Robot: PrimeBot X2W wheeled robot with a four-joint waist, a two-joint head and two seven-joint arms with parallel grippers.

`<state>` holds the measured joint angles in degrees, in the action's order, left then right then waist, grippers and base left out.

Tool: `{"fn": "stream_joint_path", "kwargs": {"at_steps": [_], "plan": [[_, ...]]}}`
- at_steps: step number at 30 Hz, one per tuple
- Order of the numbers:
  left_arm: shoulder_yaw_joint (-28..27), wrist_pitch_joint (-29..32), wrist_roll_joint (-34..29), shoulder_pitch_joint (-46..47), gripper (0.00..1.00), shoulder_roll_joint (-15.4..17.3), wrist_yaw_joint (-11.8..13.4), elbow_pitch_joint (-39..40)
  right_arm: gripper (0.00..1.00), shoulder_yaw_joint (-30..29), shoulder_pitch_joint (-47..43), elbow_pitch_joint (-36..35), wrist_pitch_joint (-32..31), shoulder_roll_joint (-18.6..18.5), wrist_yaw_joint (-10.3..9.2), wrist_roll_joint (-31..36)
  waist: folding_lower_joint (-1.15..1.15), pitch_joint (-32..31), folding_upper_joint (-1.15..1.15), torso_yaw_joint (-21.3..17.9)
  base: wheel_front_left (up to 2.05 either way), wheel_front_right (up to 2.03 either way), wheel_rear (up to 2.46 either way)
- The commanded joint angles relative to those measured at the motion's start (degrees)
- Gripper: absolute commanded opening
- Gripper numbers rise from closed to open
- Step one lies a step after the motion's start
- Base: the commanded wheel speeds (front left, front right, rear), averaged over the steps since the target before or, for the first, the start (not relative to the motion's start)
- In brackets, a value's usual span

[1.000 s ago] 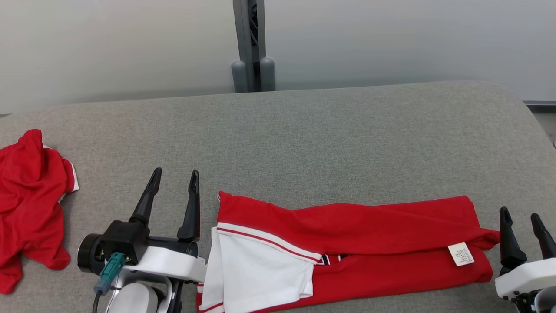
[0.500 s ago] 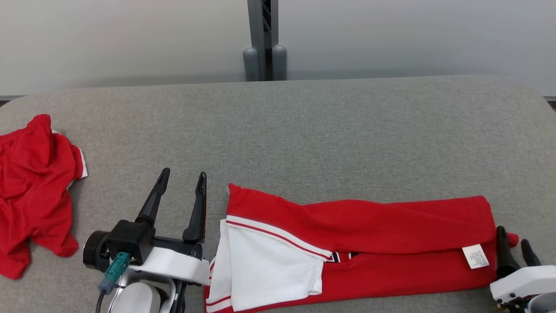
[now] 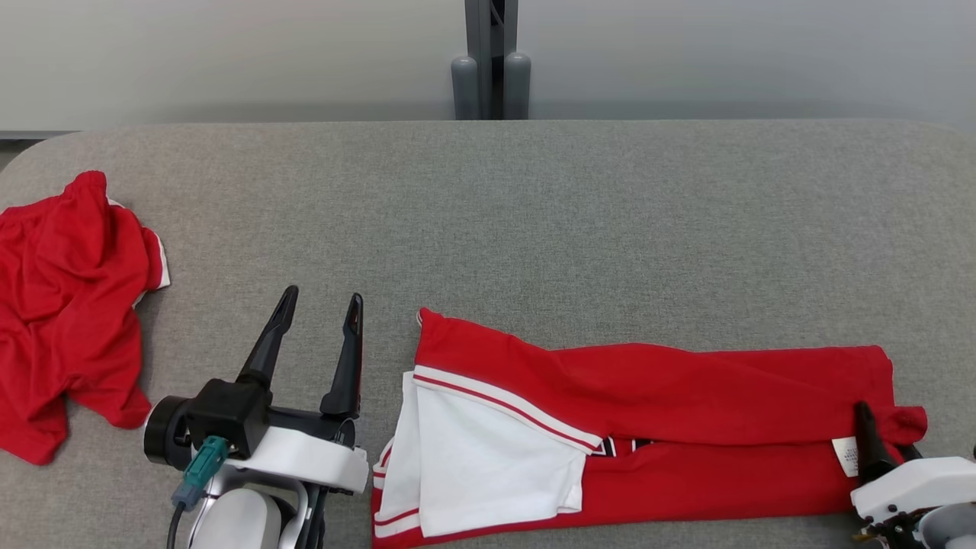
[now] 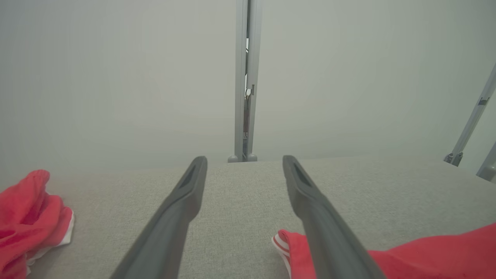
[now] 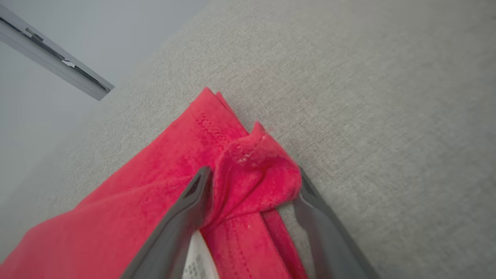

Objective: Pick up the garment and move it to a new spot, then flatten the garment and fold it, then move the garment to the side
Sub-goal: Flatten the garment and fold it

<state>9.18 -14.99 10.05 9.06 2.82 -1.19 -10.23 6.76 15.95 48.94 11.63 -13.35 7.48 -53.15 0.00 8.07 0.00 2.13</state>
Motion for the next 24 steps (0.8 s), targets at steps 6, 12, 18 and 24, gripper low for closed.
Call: {"fn": "stream_joint_path", "kwargs": {"at_steps": [6,12,18,24], "plan": [[-0.1,-0.2,-0.3,0.9,1.0,0.2,-0.1,-0.2,1.0,6.5,-0.7,-0.9,-0.6,1.0,0.08,-3.9,0.0,-0.2,0.0,0.1,0.0,0.0,0.0],[0.1,-0.2,-0.3,0.5,1.0,0.2,0.0,-0.5,0.19,9.5,-0.5,-1.0,1.5,-0.6,0.07,-6.4,0.0,-0.9,0.0,-0.2,0.0,0.0,0.0],[0.3,-0.2,-0.3,0.4,1.0,0.2,-0.2,-0.6,0.0,9.1,1.0,0.1,3.3,-2.4,0.01,-6.8,0.0,-1.2,0.0,-0.1,0.0,0.0,0.0],[0.2,-0.2,-0.4,-0.1,1.0,0.2,-0.4,-1.0,0.0,6.5,2.2,0.9,3.6,-3.9,0.01,-5.2,0.0,-1.7,0.0,0.0,0.0,0.0,0.0]]}}
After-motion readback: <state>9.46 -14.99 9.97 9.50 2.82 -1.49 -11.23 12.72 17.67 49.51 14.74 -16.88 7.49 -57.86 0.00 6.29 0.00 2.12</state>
